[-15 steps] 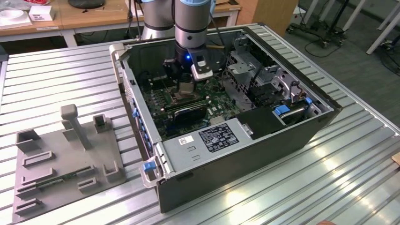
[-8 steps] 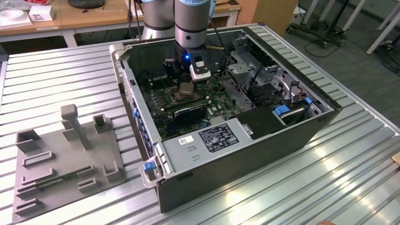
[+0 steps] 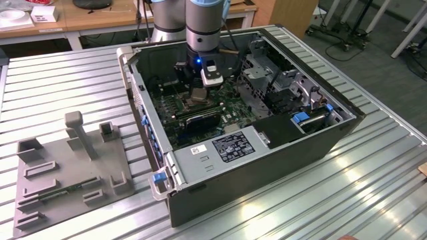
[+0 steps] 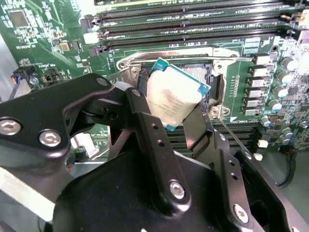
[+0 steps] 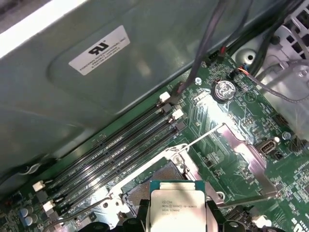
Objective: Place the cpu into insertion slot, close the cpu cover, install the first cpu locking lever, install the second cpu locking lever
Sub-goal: 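Place the cpu into insertion slot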
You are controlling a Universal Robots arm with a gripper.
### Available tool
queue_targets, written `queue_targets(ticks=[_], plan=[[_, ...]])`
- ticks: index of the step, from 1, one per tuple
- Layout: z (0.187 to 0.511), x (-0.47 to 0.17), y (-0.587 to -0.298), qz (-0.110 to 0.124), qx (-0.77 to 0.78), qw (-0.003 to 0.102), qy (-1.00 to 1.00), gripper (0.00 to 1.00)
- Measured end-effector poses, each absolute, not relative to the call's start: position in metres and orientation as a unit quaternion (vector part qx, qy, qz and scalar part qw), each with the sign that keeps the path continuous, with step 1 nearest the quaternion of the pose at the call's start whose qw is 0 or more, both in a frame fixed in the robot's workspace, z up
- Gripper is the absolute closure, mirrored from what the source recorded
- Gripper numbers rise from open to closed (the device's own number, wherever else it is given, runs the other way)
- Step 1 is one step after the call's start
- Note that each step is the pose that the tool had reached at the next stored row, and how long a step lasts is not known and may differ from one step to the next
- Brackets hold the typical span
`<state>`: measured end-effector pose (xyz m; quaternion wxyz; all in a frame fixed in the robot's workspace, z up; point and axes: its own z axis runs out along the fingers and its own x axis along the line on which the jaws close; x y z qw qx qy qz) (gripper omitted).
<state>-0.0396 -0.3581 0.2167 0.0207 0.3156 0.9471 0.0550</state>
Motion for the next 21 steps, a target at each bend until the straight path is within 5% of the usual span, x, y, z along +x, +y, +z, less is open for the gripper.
queue_targets(ticks=[21], plan=[[0.2166, -0.0426, -0.3581, 0.053, 0.391, 0.025, 0.919, 0.46]])
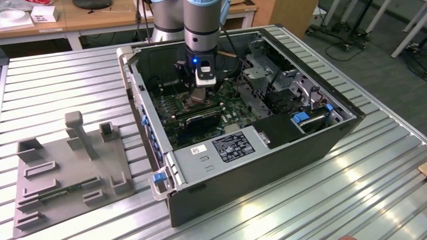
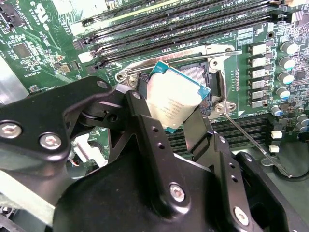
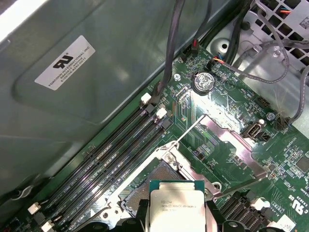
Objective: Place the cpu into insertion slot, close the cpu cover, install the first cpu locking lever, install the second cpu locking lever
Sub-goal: 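Place the cpu into insertion slot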
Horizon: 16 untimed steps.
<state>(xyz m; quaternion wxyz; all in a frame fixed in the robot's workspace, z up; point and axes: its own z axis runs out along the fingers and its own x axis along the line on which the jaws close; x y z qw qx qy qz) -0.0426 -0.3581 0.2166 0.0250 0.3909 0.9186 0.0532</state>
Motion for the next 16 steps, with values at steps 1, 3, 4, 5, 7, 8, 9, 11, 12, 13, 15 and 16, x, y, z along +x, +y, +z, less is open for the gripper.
queue_targets(ticks=[1, 3, 4, 5, 7, 8, 9, 11, 12, 13, 15, 16], plan=[[0.2166, -0.0426, -0.3581, 0.053, 0.391, 0.025, 0.919, 0.46], [0.2166, -0.0426, -0.3581, 0.053, 0.391, 0.025, 0.919, 0.46], [0.2166, -0.0426, -0.3581, 0.053, 0.391, 0.025, 0.918, 0.46], [0.2166, -0.0426, -0.3581, 0.053, 0.392, 0.025, 0.918, 0.46], [0.2166, -0.0426, -0.3581, 0.053, 0.399, 0.025, 0.915, 0.46], [0.2166, -0.0426, -0.3581, 0.053, 0.403, 0.026, 0.913, 0.46], [0.2165, -0.0426, -0.358, 0.053, 0.409, 0.026, 0.911, 0.46], [0.2165, -0.0426, -0.3581, 0.052, 0.424, 0.027, 0.904, 0.46], [0.2165, -0.0426, -0.3581, 0.052, 0.431, 0.027, 0.9, 0.46], [0.2165, -0.0426, -0.3581, 0.052, 0.438, 0.028, 0.897, 0.46], [0.2165, -0.0426, -0.3581, 0.051, 0.45, 0.028, 0.891, 0.46], [0.2165, -0.0426, -0.3581, 0.051, 0.452, 0.028, 0.89, 0.46]])
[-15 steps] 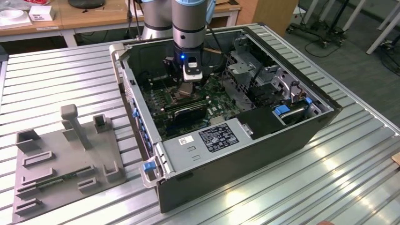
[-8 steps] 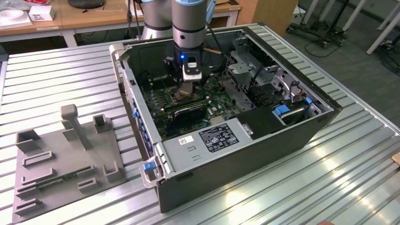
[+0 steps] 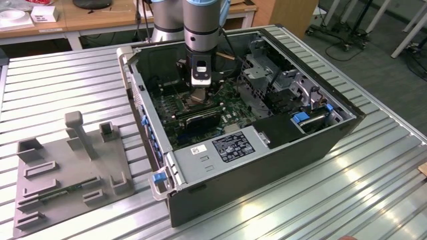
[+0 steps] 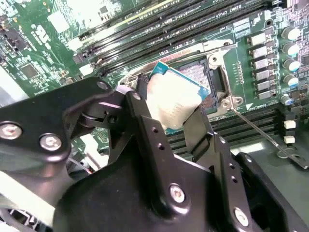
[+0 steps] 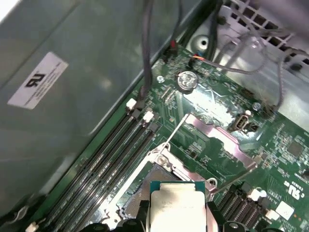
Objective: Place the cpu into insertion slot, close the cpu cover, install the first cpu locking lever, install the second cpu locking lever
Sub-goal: 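Place the cpu into insertion slot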
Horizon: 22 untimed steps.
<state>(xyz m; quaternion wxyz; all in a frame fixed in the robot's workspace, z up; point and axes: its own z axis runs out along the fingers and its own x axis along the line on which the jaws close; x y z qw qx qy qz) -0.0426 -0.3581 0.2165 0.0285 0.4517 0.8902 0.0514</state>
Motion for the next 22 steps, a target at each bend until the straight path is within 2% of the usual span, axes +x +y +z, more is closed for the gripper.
queue_targets(ticks=[22], plan=[[0.2161, -0.0522, -0.3573, 0.051, 0.456, 0.026, 0.888, 0.46]])
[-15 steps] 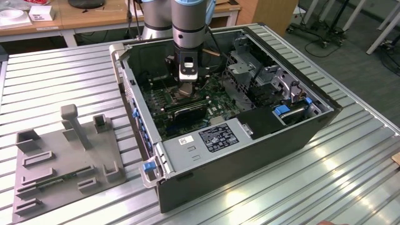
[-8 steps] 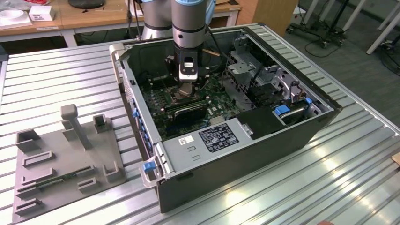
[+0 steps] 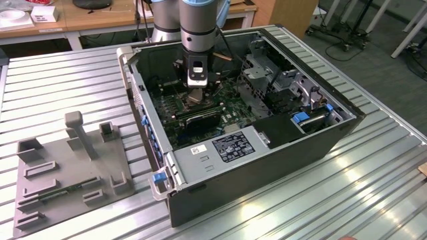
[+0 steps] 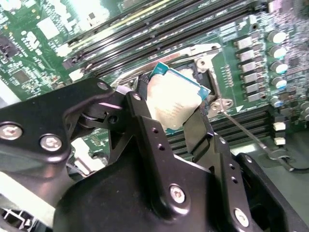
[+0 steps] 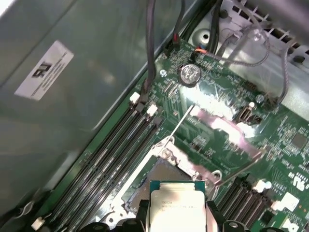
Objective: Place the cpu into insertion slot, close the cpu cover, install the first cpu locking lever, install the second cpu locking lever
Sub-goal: 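Place the cpu into insertion slot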
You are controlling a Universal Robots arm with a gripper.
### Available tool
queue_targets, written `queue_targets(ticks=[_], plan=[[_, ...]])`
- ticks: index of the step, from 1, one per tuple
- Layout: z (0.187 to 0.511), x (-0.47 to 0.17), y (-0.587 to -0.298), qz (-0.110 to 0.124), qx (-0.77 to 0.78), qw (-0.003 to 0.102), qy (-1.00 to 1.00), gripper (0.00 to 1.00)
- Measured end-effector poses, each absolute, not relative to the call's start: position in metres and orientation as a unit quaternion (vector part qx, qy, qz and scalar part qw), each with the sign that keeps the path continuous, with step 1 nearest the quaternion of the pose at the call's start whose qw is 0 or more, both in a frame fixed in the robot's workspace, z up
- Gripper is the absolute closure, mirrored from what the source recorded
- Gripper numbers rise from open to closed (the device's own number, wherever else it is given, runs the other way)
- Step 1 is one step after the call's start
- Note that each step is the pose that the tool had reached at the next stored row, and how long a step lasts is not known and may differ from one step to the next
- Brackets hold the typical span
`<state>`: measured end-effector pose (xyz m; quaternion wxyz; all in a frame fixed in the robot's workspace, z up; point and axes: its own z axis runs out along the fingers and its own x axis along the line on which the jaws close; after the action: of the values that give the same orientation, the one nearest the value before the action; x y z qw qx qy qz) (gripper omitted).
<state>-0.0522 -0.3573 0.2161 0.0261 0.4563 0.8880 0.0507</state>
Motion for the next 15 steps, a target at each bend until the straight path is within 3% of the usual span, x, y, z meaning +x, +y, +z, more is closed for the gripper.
queue_targets(ticks=[15], plan=[[0.2163, -0.0534, -0.3572, 0.049, 0.512, 0.029, 0.857, 0.46]])
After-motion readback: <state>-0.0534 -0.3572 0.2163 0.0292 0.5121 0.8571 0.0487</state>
